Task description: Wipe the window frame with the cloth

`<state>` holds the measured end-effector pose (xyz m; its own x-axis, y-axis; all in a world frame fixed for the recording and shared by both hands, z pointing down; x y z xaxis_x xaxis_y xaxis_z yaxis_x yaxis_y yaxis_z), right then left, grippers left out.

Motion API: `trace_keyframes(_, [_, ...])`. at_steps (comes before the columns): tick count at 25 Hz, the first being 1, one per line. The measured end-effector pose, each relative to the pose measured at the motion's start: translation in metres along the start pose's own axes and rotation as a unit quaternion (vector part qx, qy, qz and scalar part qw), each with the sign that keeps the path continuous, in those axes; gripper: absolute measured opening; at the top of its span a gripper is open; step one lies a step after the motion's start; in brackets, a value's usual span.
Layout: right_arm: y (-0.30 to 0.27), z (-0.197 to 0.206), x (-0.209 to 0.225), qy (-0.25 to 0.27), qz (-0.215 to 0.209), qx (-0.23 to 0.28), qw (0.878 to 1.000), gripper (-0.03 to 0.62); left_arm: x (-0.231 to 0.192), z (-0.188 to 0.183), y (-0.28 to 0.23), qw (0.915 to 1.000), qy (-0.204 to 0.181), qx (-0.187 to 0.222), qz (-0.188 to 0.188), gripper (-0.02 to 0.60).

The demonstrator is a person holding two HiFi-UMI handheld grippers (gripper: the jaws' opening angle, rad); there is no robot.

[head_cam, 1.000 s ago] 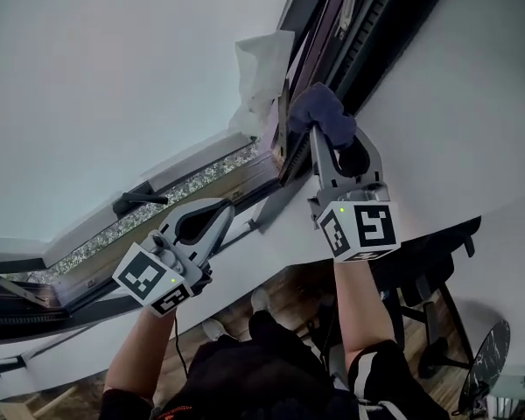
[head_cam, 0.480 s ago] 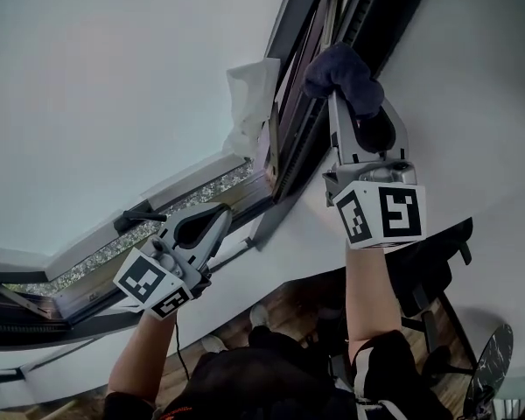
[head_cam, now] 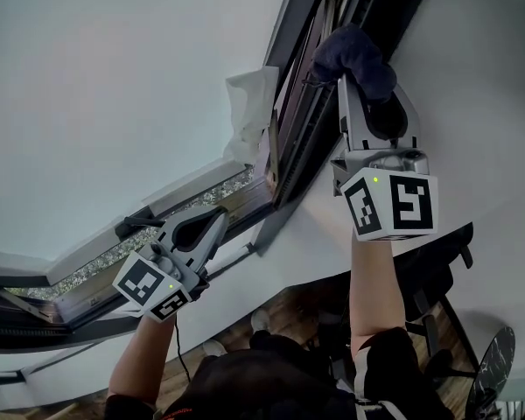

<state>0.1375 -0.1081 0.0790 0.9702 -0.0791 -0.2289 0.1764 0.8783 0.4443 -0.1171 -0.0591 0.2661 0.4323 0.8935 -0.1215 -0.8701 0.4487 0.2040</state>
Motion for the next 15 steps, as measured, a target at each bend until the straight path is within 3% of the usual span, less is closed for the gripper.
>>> trace_keyframes(15, [0.006, 0.031, -0.001, -0.023, 0.001, -0.027, 0.999, 0.129, 0.001, 0.014, 0.000, 0.9996, 0.013, -0.025, 0.001, 0.020])
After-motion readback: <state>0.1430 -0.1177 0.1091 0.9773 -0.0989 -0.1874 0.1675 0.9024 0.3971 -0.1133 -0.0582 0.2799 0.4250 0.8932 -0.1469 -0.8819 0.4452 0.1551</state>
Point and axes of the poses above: the fingertips, and each gripper's own axes: y backward along the fingers, x to its right, z out of its underside, the point moved 9 cm from there along y, backward along the fingers, and after that the axes turned 8 degrees about z, right-handed, at the moved point
